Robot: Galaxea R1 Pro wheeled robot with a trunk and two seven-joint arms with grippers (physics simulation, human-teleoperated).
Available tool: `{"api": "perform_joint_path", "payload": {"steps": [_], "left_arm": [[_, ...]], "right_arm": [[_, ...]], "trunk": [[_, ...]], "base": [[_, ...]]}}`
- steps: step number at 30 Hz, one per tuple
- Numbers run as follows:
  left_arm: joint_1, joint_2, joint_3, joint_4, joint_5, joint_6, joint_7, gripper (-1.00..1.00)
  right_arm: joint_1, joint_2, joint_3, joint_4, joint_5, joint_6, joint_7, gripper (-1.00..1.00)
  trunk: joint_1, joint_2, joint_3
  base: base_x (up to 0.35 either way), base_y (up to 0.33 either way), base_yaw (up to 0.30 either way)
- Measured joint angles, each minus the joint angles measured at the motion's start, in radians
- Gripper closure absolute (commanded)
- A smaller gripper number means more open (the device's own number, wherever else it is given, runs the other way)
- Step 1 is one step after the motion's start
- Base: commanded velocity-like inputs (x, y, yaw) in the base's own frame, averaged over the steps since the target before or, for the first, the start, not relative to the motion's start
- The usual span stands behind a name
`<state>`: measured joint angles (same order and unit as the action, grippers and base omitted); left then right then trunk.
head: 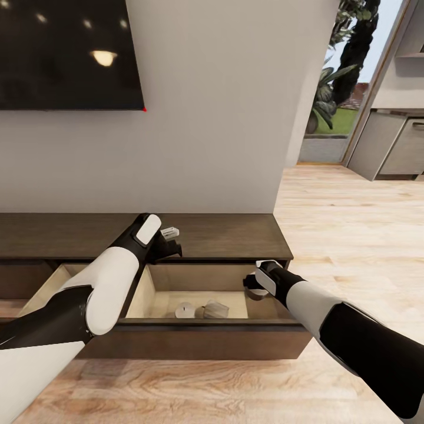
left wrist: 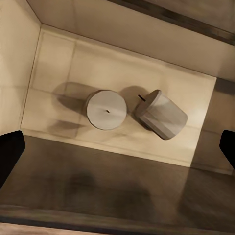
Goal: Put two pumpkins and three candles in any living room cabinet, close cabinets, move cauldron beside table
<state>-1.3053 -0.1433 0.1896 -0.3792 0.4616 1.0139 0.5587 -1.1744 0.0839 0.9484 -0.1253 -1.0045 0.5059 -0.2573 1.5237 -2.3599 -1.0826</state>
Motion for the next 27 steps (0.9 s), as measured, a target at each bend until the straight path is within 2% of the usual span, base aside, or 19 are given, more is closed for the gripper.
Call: {"api": "perform_joint_path", "payload": {"steps": [14, 15, 27], "left_arm": [[0.0, 0.0, 0.0, 0.009, 0.001, 0.0, -0.001, -1.0], [0.0, 0.0, 0.0, 0.01, 0.002, 0.0, -0.001, -1.0], [0.0, 0.0, 0.0, 0.012, 0.002, 0.0, 0.0, -1.0]], "right_arm": [[0.0, -0.001, 0.002, 0.0, 0.0, 0.0, 0.001, -1.0], [0.0, -0.001, 0.003, 0.0, 0.0, 0.0, 0.001, 1.0], [0.0, -0.006, 0.001, 0.005, 0.0, -0.004, 0.0, 1.0]], "trunk": [[0.0, 0.0, 0.0], [0.0, 0.0, 0.0], [0.0, 0.0, 0.0]], "base": [[0.0, 0.0, 0.0], [0.0, 0.0, 0.0], [0.0, 0.0, 0.0]]}}
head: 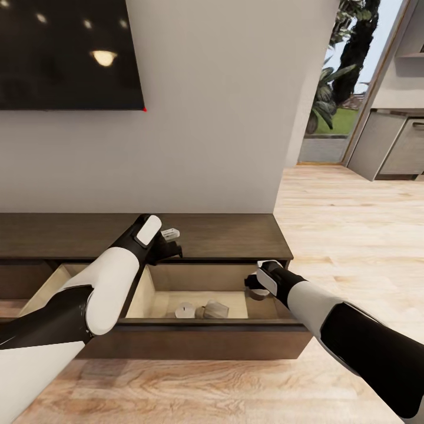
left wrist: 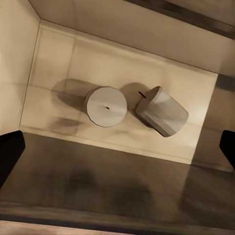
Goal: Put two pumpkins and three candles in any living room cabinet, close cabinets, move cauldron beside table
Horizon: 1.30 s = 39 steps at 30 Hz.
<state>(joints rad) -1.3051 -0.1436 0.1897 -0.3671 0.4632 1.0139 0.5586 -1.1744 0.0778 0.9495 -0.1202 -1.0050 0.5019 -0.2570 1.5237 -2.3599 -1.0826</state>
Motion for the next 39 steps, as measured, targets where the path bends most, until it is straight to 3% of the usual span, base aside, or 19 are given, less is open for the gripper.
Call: {"api": "perform_joint_path", "payload": {"steps": [1, 8, 13, 18, 20, 25, 27, 32, 39], "left_arm": [[0.0, 0.0, 0.0, 0.001, 0.0, 0.0, 0.0, -1.0], [0.0, 0.001, 0.001, 0.023, 0.0, 0.0, -0.002, -1.0], [0.0, 0.002, 0.001, 0.091, 0.002, -0.01, -0.008, -1.0], [0.0, 0.004, -0.004, 0.17, 0.008, -0.092, -0.046, -1.0], [0.0, 0.003, -0.004, 0.204, 0.006, -0.12, -0.083, -1.0], [0.0, 0.002, -0.005, 0.262, 0.002, -0.189, -0.163, -1.0], [0.0, 0.001, -0.006, 0.271, 0.001, -0.214, -0.176, -1.0], [-0.001, 0.0, -0.006, 0.277, -0.001, -0.229, -0.183, -1.0], [0.0, 0.0, -0.006, 0.278, -0.002, -0.231, -0.186, -1.0]], "right_arm": [[0.0, -0.001, 0.0, 0.001, 0.0, -0.001, 0.0, -1.0], [0.002, -0.008, 0.001, 0.004, -0.001, -0.004, 0.0, -1.0], [0.005, -0.009, 0.001, 0.004, -0.002, -0.024, -0.001, -1.0], [0.006, -0.01, 0.0, 0.004, -0.002, -0.097, -0.005, -1.0], [0.007, -0.01, 0.0, 0.007, -0.002, -0.147, -0.028, -1.0], [0.008, 0.0, 0.005, 0.023, -0.009, -0.376, -0.233, -1.0], [0.009, 0.01, 0.005, 0.024, -0.009, -0.433, -0.276, -1.0], [0.009, 0.029, 0.006, 0.026, -0.01, -0.455, -0.216, -1.0], [0.009, 0.045, 0.005, 0.025, -0.013, -0.401, -0.176, -1.0]], "trunk": [[0.0, 0.0, 0.0], [0.0, 0.0, 0.0], [0.0, 0.0, 0.0], [0.0, 0.0, 0.0], [0.0, 0.0, 0.0], [0.0, 0.0, 0.0], [0.0, 0.0, 0.0], [0.0, 0.0, 0.0], [0.0, 0.0, 0.0]], "base": [[0.0, 0.0, 0.0], [0.0, 0.0, 0.0], [0.0, 0.0, 0.0], [0.0, 0.0, 0.0], [0.0, 0.0, 0.0], [0.0, 0.0, 0.0], [0.0, 0.0, 0.0], [0.0, 0.0, 0.0], [0.0, 0.0, 0.0]]}}
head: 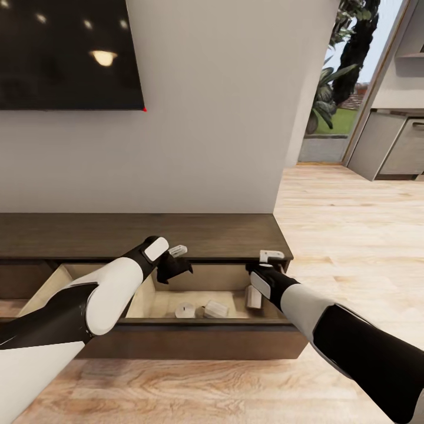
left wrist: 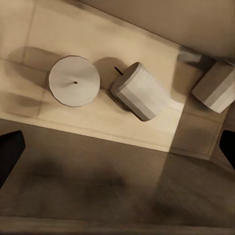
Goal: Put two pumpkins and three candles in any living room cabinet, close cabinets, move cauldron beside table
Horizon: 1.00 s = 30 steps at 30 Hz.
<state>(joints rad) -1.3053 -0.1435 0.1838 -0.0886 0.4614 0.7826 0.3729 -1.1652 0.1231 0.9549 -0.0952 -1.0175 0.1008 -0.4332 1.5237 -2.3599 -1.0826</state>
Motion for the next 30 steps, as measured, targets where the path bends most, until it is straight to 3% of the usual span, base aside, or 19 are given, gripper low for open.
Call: {"api": "perform_joint_path", "payload": {"steps": [5, 30], "left_arm": [[0.0, 0.001, -0.001, -0.001, 0.0, 0.0, 0.0, -1.0], [0.0, -0.001, -0.004, 0.001, 0.0, -0.005, 0.001, -1.0]], "right_arm": [[0.0, -0.001, -0.003, -0.002, 0.001, 0.008, 0.003, -1.0], [0.0, -0.004, -0.006, -0.002, 0.002, 0.017, 0.003, -1.0]], "trunk": [[0.0, 0.0, 0.0], [-0.096, 0.175, 0.078]], "base": [[0.0, 0.0, 0.0], [0.0, 0.0, 0.0]]}}
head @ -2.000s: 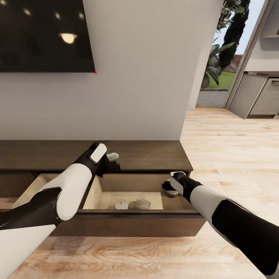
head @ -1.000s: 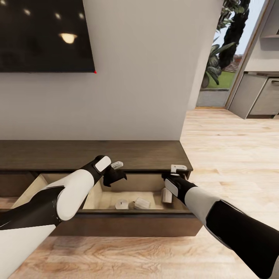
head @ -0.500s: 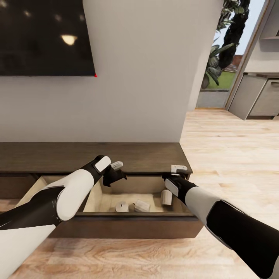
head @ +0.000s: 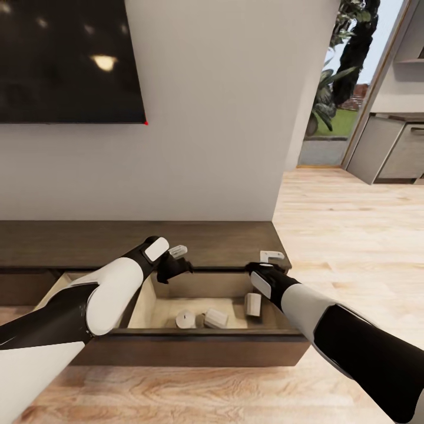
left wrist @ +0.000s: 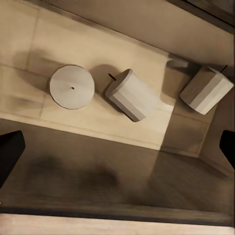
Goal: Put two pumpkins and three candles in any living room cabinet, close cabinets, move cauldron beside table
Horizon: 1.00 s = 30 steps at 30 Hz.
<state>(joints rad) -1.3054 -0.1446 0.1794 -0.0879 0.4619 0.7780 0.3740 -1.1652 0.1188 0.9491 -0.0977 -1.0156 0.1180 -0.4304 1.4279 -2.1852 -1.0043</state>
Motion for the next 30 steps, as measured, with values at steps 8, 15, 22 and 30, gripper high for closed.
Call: {"api": "perform_joint_path", "payload": {"steps": [8, 15, 22, 30], "left_arm": [[0.002, -0.001, 0.0, 0.035, -0.003, -0.084, -0.001, -1.0], [0.002, -0.005, 0.0, 0.06, -0.022, -0.158, -0.001, -1.0], [0.003, -0.005, 0.0, 0.065, -0.038, -0.179, 0.0, -1.0], [0.003, -0.011, 0.0, 0.066, -0.04, -0.207, 0.005, -1.0]], "right_arm": [[0.0, 0.002, -0.002, -0.007, 0.003, 0.1, 0.0, -1.0], [-0.001, 0.0, -0.005, -0.072, 0.005, 0.26, 0.001, -1.0], [-0.003, -0.011, -0.034, -0.155, -0.006, 0.482, 0.001, -1.0], [-0.004, -0.052, -0.2, -0.198, -0.015, 0.61, 0.001, -1.0]], "trunk": [[-0.031, 0.056, 0.025], [-0.058, 0.105, 0.047], [-0.084, 0.154, 0.069], [-0.115, 0.21, 0.094]], "base": [[0.0, 0.0, 0.0], [0.0, 0.0, 0.0], [0.0, 0.0, 0.0], [0.0, 0.0, 0.0]]}}
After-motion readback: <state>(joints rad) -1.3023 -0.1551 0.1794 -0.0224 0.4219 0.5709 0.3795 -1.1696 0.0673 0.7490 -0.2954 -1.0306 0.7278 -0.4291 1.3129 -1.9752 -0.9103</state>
